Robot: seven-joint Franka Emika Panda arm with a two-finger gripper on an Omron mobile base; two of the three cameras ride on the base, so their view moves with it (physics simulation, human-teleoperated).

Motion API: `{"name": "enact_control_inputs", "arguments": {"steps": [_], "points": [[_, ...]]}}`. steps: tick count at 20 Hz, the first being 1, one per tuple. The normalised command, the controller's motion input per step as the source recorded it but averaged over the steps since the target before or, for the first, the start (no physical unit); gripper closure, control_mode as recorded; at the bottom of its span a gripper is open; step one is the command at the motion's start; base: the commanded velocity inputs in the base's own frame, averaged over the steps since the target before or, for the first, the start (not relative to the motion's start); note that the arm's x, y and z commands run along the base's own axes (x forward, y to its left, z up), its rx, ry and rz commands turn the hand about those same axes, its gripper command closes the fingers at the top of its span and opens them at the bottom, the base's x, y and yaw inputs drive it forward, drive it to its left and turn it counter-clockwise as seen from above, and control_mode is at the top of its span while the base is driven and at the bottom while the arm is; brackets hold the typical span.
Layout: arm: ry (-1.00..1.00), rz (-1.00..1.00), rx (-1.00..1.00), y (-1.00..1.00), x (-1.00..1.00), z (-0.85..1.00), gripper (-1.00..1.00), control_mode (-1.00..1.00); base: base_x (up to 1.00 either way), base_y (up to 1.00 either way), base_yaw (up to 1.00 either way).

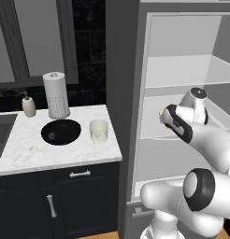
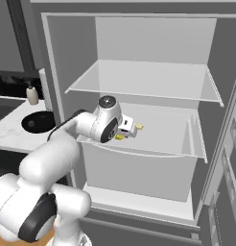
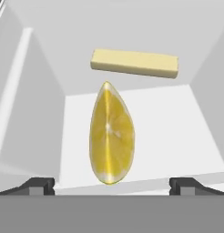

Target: Grab a lemon wedge from the fridge and one ice cube from the ice bowl, and put them in the glass of lemonade.

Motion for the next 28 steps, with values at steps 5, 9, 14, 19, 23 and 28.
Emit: {"name": "enact_control_inputs", "arguments": {"steps": [5, 9, 14, 19, 23, 28], "points": [[0.0, 0.0, 0.0, -0.03, 0.27, -0.03, -1.0, -1.0, 0.0, 0.0, 0.0], [0.01, 0.0, 0.0, 0.0, 0.17, -0.2, -1.0, -1.0, 0.0, 0.0, 0.0], [0.0, 0.0, 0.0, 0.0, 0.0, -0.14, -1.0, -1.0, 0.0, 0.0, 0.0], [0.02, 0.0, 0.0, 0.0, 0.0, -0.3, -1.0, -1.0, 0.0, 0.0, 0.0], [0.01, 0.01, 0.0, 0.0, 0.04, -0.23, -1.0, -1.0, 0.0, 0.0, 0.0], [0.0, 0.0, 0.0, 0.0, 0.06, -0.01, -1.0, -1.0, 0.0, 0.0, 0.0]]}}
